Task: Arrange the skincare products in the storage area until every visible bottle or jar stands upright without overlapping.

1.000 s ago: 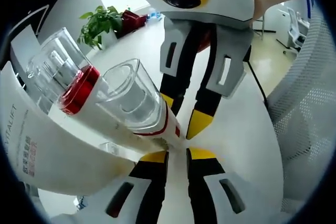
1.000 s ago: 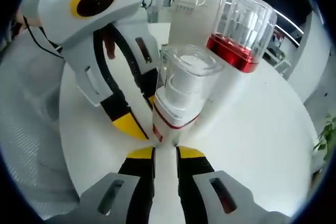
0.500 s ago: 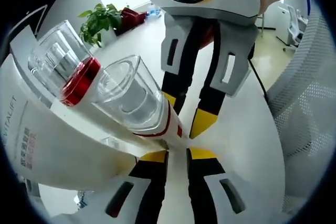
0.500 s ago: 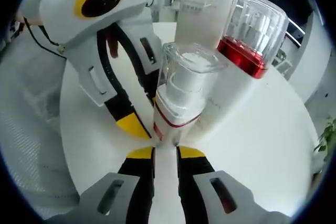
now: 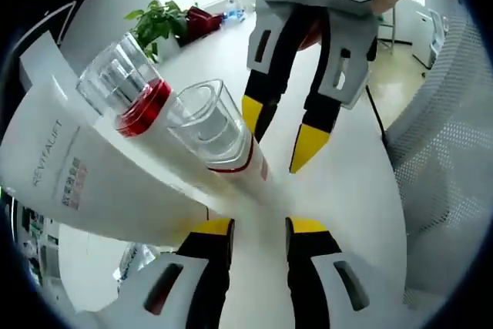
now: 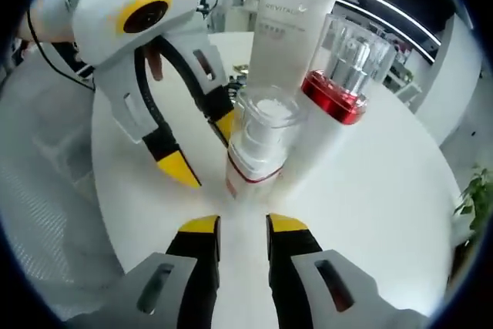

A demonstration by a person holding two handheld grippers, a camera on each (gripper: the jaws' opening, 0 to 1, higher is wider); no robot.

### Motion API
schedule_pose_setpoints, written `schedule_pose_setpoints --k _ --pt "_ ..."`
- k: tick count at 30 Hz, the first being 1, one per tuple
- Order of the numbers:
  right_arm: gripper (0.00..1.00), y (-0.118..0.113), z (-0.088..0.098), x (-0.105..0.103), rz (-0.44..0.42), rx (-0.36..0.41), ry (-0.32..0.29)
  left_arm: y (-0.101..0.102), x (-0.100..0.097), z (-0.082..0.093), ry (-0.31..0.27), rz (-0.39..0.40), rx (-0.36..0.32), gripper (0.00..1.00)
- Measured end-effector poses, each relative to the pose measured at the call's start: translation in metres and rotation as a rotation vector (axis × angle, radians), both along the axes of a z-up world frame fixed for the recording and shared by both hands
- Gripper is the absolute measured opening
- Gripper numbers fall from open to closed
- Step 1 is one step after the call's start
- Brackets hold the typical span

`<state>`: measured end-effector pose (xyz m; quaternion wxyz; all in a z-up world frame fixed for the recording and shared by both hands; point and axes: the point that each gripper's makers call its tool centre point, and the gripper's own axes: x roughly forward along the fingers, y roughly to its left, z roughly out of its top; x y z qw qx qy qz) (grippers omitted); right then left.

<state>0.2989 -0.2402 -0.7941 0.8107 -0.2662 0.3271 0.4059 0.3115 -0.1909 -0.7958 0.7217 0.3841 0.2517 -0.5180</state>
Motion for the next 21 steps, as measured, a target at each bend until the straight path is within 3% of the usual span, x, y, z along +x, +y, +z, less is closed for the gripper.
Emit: schedule_pose_setpoints --k 8,18,21 --pt "0.31 0.007 0.014 -0.016 -0.038 0.022 0.001 0.027 -0.013 0.016 -0.001 0.082 -0.026 0.35" --pt "0.39 0.017 0.038 -0.037 -0.139 0.123 0.013 0.063 -0.037 0.035 0.08 0.24 -0.127 0.44" --pt "0.42 0.019 0.044 -0.041 -0.172 0.148 0.013 0.077 -0.043 0.043 0.096 0.292 -0.191 0.45"
